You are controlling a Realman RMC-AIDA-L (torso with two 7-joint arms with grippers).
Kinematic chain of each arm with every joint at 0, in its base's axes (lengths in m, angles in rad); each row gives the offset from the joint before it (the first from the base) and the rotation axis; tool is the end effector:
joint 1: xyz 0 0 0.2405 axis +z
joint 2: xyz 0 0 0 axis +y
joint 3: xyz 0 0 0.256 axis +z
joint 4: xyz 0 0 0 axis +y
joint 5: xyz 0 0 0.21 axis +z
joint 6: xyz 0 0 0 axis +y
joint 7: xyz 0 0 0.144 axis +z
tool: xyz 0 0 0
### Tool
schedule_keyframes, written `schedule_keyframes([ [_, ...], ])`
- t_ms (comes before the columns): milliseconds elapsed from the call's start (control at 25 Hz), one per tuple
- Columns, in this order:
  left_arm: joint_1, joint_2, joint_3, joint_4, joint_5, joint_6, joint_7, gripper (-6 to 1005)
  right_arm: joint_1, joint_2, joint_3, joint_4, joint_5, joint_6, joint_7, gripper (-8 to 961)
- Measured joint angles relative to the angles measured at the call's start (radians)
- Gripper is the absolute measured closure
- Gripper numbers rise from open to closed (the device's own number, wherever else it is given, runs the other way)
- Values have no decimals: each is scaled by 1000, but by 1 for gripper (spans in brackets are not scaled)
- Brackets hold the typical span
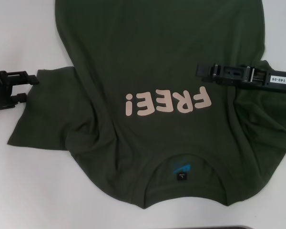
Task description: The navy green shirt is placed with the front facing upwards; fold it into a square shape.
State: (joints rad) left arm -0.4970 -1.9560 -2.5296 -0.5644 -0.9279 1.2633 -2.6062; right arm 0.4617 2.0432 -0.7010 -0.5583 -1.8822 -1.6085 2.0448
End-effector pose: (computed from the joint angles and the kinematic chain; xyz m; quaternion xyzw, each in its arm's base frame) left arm -0.3550 0.3380 0.0389 -0.5856 -0.7664 -0.2047 0.1669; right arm 0.2801 0.3074 0.0041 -0.7739 0.5468 0.3191 0.0157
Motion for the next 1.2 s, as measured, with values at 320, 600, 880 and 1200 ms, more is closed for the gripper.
schedule_keyframes([
  [320, 0, 0, 22, 1, 0, 3, 0, 346, 0, -2, 0, 0, 0, -3, 0, 96],
  [600, -1, -6, 26, -1, 0, 28, 1, 345, 0, -2, 0, 0, 0, -4, 0, 97],
  [880, -10, -11, 26, 1, 0, 54, 11, 347, -1, -2, 0, 1, 0, -8, 0, 97],
  [1200, -19, -21, 30, -5, 0, 69, 14, 346, -9, -2, 0, 2, 2, -10, 0, 98],
])
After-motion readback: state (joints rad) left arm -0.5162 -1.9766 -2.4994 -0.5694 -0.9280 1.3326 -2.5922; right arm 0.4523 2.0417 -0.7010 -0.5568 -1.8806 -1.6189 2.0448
